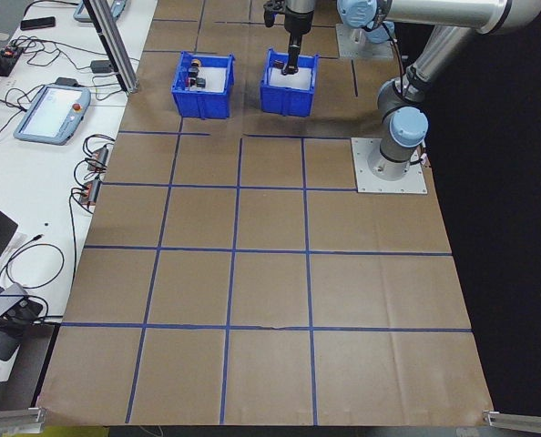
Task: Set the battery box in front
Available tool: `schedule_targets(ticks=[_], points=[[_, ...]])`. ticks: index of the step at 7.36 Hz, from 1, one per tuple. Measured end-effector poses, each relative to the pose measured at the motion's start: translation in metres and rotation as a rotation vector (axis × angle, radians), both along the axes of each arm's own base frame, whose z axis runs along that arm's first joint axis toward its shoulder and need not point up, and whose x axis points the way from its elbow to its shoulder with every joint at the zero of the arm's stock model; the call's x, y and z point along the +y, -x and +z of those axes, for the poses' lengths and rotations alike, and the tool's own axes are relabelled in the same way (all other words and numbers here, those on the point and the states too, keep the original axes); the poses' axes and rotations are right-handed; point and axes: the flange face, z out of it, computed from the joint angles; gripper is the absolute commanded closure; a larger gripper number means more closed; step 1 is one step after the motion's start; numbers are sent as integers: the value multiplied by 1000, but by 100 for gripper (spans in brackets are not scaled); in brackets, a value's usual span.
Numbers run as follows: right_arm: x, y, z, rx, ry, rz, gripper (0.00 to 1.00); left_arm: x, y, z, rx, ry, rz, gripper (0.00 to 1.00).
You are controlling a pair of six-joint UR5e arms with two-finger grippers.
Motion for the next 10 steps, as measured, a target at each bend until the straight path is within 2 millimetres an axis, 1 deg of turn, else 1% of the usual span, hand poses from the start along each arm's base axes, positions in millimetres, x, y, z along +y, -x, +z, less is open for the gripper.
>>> schedule_targets(ticks=[4, 5, 7, 8, 9, 10], points=[[0, 0, 0, -1, -1, -11, 0, -4, 0, -1, 2, 23, -3, 1], [-1, 0, -2, 0, -3, -8, 0, -4, 1, -7, 6, 31, 1, 1], [-3, -1, -6, 2, -13, 5, 0, 1, 1, -31, 7, 51, 15, 1], [-8, -1, -10, 2, -22, 31, 0, 5, 1, -44, 10, 70, 69, 1], [-15, -2, -14, 4, -30, 92, 0, 9, 1, -55, 15, 86, 171, 1], [-28, -3, -18, 7, -37, 183, 0, 15, 1, -61, 24, 89, 280, 1]])
